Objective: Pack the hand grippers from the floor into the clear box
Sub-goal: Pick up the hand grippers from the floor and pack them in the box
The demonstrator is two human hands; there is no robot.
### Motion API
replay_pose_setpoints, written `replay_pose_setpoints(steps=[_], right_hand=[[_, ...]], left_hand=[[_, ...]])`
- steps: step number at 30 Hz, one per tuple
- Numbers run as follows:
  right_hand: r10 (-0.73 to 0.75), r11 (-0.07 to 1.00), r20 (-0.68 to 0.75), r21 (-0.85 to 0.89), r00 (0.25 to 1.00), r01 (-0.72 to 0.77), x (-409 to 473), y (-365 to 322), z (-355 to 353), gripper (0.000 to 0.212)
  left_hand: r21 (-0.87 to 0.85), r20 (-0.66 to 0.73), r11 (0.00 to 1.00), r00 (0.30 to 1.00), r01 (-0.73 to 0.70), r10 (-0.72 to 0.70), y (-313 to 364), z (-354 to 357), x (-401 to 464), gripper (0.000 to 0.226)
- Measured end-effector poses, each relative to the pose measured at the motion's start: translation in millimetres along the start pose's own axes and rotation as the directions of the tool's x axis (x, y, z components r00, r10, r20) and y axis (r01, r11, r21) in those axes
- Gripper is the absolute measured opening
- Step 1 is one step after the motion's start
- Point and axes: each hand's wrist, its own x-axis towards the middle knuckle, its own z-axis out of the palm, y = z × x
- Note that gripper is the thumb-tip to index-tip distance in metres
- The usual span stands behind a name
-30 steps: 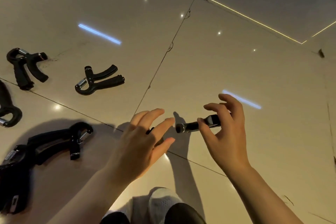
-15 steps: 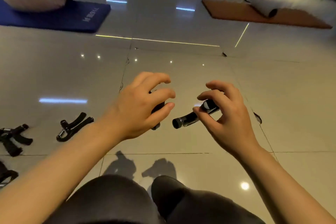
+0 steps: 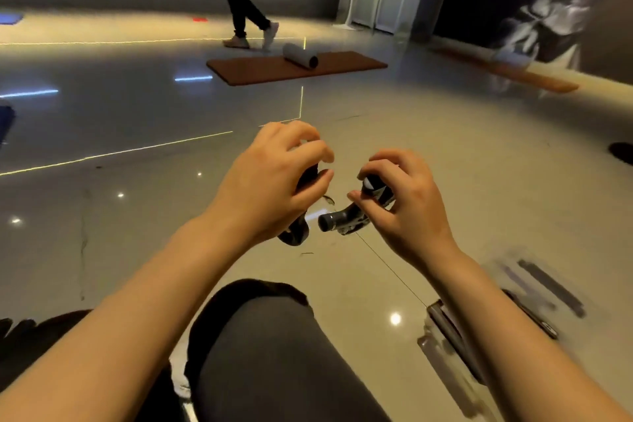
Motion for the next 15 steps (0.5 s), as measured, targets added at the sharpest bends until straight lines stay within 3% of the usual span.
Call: replay_pose_setpoints(steps=[9, 15], right_hand=[[0.268, 0.961, -0.106, -0.036, 0.958, -0.273, -79.6, 35.9, -73.7, 0.02], [0.513, 0.855, -0.182, 0.016, 0.839, -0.519, -137.7, 45.1, -102.1, 0.015]], left_hand=[[-0.157, 0.088, 0.982, 0.989, -0.102, 0.117, 89.6, 54.3, 4.3, 0.042], [-0.169, 0.133, 0.97, 0.972, -0.172, 0.196, 118.8, 61.3, -8.0, 0.038]])
